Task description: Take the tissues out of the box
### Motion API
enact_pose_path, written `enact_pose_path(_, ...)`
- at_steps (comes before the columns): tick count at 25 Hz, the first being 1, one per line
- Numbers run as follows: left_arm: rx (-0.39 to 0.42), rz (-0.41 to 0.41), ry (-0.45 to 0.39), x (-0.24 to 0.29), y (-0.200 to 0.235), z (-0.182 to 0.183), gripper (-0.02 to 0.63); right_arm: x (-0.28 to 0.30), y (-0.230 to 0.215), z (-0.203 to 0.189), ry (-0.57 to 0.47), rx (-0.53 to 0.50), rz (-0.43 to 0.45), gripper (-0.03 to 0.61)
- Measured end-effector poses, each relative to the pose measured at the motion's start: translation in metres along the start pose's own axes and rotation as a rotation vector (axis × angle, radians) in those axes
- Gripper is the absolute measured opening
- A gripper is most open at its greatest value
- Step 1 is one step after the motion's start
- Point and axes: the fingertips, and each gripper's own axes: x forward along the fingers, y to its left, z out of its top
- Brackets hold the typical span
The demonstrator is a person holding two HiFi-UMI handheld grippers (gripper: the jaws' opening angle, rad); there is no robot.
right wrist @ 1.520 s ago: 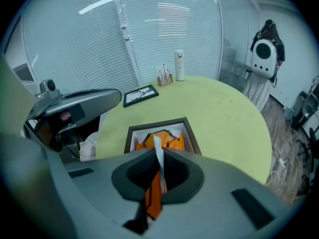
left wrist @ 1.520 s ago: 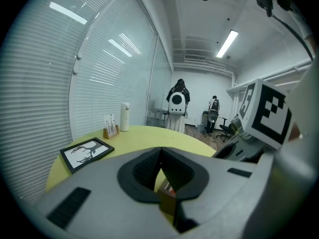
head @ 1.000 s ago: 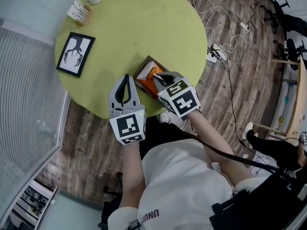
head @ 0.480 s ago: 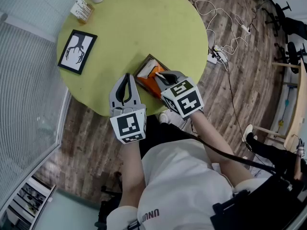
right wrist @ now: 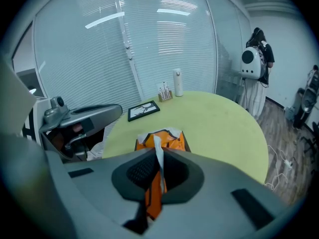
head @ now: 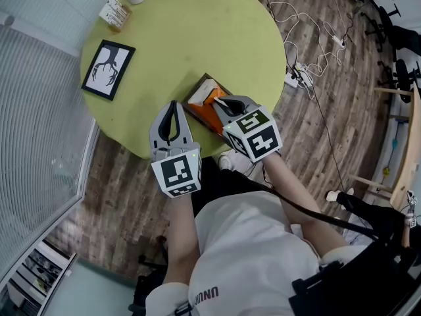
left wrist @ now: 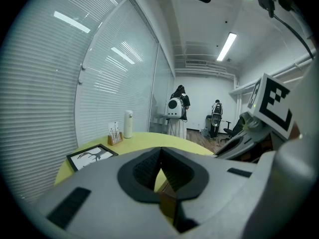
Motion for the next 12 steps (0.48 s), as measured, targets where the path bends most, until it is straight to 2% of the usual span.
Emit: enact_pose_path(12, 0.005, 0.005, -0.013, -0.0055, -0.0014, 0.0052, 0.014, -0.0084, 0.0020, 0.0102, -0.044, -0.010, -0.006, 0.020)
